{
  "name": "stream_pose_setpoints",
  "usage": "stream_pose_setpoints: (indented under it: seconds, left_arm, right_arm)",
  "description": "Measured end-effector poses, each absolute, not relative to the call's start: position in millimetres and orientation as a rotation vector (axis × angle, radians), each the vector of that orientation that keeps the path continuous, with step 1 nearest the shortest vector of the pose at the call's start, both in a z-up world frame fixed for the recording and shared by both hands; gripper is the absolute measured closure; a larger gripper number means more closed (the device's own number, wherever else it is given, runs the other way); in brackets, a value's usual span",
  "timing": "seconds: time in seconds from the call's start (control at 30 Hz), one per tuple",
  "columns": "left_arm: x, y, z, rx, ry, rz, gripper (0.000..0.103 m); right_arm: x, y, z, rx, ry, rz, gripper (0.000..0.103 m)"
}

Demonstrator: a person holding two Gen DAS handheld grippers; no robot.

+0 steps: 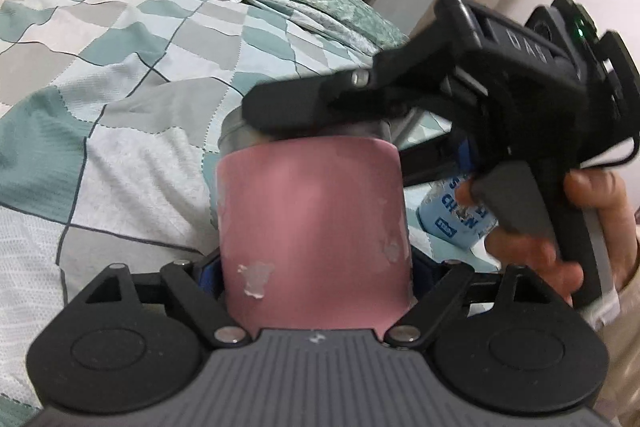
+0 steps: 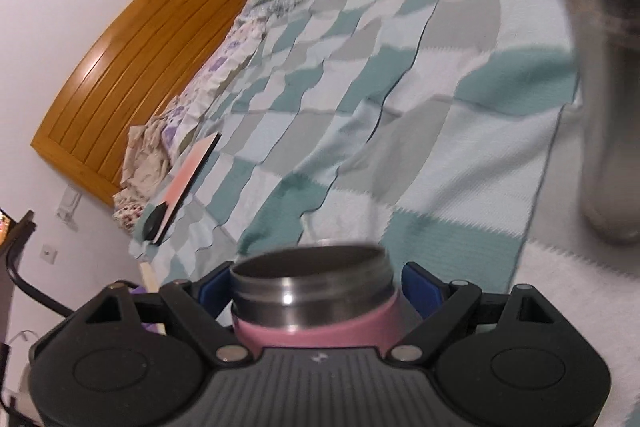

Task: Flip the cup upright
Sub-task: 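Rotate the right tool to turn the pink cup upright, rim up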

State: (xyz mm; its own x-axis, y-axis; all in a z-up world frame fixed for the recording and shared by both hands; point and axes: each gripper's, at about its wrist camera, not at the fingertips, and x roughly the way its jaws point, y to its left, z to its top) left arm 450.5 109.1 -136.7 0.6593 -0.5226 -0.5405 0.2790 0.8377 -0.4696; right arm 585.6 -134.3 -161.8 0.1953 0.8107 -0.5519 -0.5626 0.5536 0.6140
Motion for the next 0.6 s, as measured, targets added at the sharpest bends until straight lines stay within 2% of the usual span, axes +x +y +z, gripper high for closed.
stream_pose_setpoints:
  seconds: [0.17, 0.3, 0.37, 0.5, 0.6]
  left_arm:
    - [443, 100, -135, -0.322, 0.681, -0.495, 0.017]
    - [439, 87, -134, -0.227, 0.663, -0.527, 0.017]
    - [438, 87, -135, -0.234, 0.672, -0.527, 0.017]
    - [435, 86, -137, -0.216, 0.657, -0.521, 0.017]
    - [436, 85, -138, -0.216, 0.659, -0.502, 0.017]
  right_arm:
    - [594, -126, -162, 0.256, 1.001, 1.000, 0.013]
    - [607, -128, -174, 0.265, 1.059, 0.989, 0.023]
    - [611, -132, -180, 0.305, 1.093, 0.982, 0.025]
    - [600, -148, -180, 0.316, 1.079, 0.978, 0.023]
    - [588, -161, -175, 0.330, 1.049, 1.004, 0.011]
